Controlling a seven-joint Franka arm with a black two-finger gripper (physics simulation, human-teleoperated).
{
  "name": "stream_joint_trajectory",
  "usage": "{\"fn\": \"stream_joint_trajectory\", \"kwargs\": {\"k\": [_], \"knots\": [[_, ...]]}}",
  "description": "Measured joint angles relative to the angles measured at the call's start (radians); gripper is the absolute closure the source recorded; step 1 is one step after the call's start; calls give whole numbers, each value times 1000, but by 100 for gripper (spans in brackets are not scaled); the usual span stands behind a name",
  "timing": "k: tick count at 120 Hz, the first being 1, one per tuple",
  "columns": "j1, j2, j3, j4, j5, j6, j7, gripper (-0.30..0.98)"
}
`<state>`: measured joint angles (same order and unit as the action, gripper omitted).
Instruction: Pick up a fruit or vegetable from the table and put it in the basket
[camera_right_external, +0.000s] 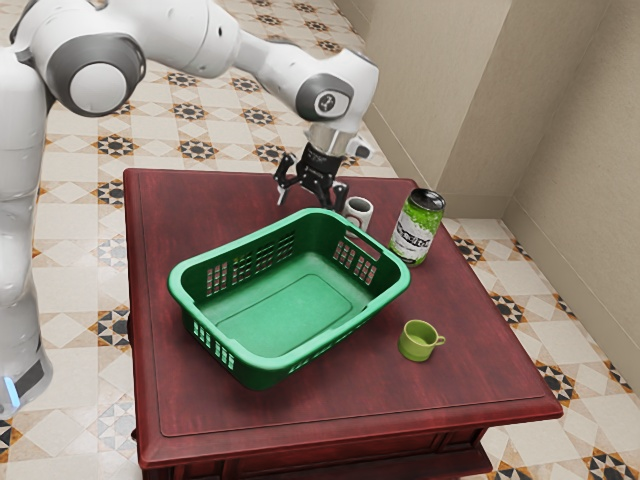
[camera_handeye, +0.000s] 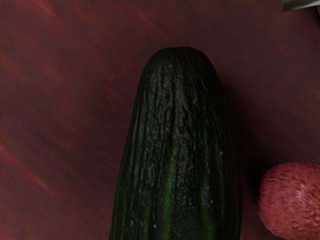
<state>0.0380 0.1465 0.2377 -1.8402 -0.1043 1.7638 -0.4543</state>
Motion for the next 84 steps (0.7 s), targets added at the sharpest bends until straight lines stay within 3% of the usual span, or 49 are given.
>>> {"fn": "stream_joint_trajectory", "kwargs": {"k": [84], "knots": [[0,1,0,-12,-7,-19,0,0]]}}
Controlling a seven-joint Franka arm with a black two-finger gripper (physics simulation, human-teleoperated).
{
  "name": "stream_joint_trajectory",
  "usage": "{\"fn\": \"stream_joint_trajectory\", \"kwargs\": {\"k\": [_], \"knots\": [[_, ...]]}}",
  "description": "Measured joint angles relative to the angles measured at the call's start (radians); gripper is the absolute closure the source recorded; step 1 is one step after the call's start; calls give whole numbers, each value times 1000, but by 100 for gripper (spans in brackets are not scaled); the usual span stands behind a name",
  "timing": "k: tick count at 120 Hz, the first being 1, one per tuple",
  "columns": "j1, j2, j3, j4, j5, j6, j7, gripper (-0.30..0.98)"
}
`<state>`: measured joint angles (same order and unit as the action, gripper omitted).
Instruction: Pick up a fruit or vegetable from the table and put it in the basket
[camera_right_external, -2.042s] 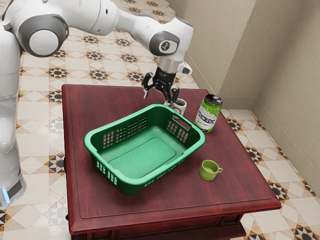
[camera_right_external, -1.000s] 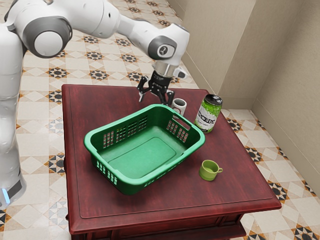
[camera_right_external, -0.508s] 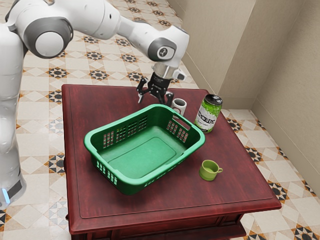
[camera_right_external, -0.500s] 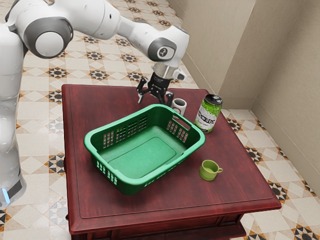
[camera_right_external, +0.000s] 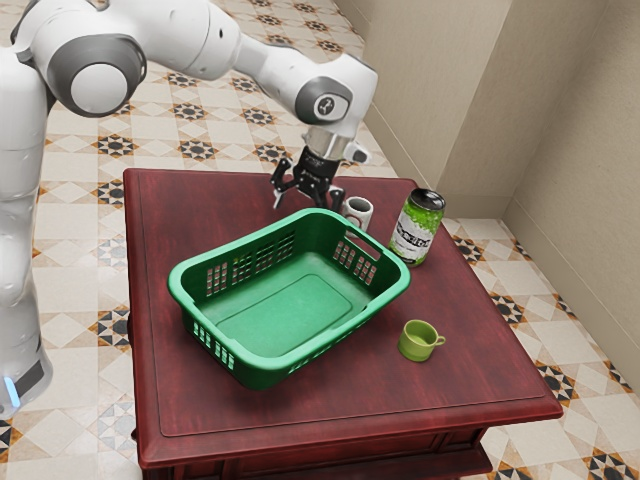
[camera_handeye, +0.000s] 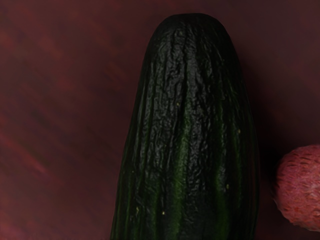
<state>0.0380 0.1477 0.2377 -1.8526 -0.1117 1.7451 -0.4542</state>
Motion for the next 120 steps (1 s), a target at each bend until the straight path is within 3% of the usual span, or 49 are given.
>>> {"fn": "stream_joint_trajectory", "kwargs": {"k": [120], "knots": [[0,13,0,-13,-11,-1,0,0]]}}
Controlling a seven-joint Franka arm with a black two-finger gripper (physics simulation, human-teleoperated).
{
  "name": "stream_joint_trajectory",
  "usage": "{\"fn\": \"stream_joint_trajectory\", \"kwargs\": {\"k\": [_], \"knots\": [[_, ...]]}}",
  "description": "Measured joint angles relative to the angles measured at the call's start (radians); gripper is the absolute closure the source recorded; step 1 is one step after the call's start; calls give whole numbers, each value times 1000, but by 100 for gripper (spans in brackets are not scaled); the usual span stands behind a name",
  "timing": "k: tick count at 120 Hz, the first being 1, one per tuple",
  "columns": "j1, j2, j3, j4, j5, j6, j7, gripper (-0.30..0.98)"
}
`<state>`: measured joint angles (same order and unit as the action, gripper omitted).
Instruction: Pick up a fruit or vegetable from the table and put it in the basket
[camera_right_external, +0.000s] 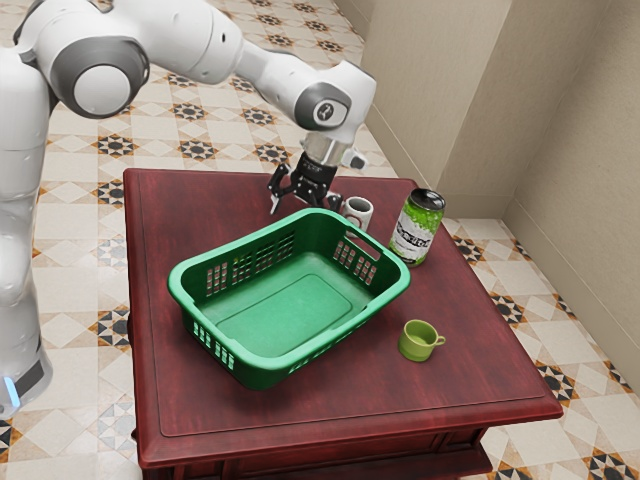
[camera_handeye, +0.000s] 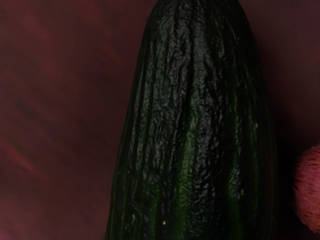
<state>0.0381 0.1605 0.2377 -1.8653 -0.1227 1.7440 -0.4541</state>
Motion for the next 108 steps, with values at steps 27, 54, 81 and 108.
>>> {"fn": "stream_joint_trajectory", "kwargs": {"k": [27,54,81,108], "knots": [[0,3,0,0,-2,0,0,5],[0,3,0,-7,-4,0,-2,26],[0,1,0,-11,4,0,-3,45],[0,0,-1,-7,14,-10,4,45]]}}
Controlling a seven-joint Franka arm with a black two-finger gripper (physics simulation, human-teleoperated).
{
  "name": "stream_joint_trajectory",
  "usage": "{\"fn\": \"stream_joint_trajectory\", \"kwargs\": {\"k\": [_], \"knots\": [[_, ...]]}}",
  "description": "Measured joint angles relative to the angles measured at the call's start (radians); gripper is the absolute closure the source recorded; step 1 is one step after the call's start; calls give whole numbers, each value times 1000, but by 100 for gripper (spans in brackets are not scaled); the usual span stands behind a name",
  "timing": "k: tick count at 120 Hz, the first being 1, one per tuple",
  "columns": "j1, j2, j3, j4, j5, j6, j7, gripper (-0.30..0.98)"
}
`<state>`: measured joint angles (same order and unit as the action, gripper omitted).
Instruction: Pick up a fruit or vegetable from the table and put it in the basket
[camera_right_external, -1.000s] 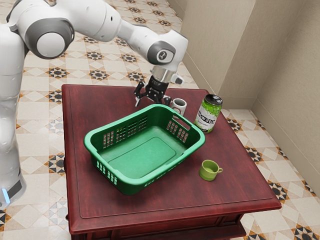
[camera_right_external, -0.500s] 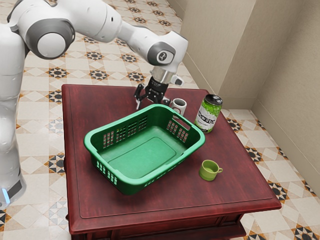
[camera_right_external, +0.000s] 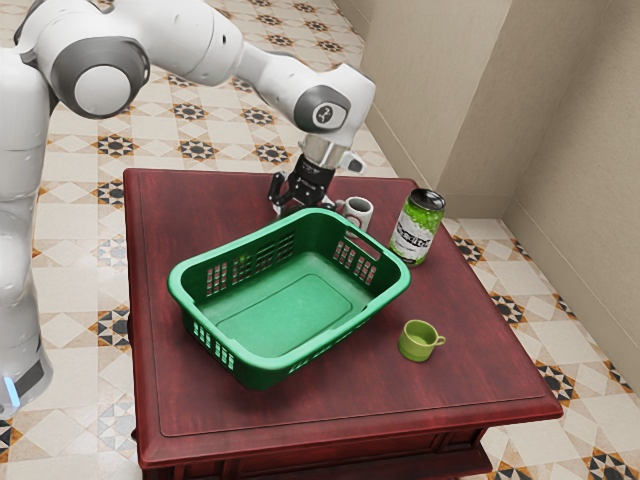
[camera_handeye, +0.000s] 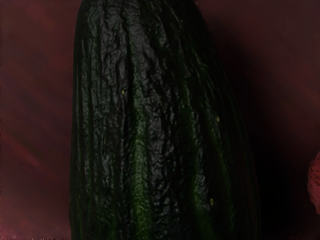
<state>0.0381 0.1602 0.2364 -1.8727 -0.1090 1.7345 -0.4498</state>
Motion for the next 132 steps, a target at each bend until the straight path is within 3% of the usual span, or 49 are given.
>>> {"fn": "stream_joint_trajectory", "kwargs": {"k": [78,132], "knots": [[1,-24,2,9,0,-29,12,47],[-2,-73,55,26,0,-75,18,48]]}}
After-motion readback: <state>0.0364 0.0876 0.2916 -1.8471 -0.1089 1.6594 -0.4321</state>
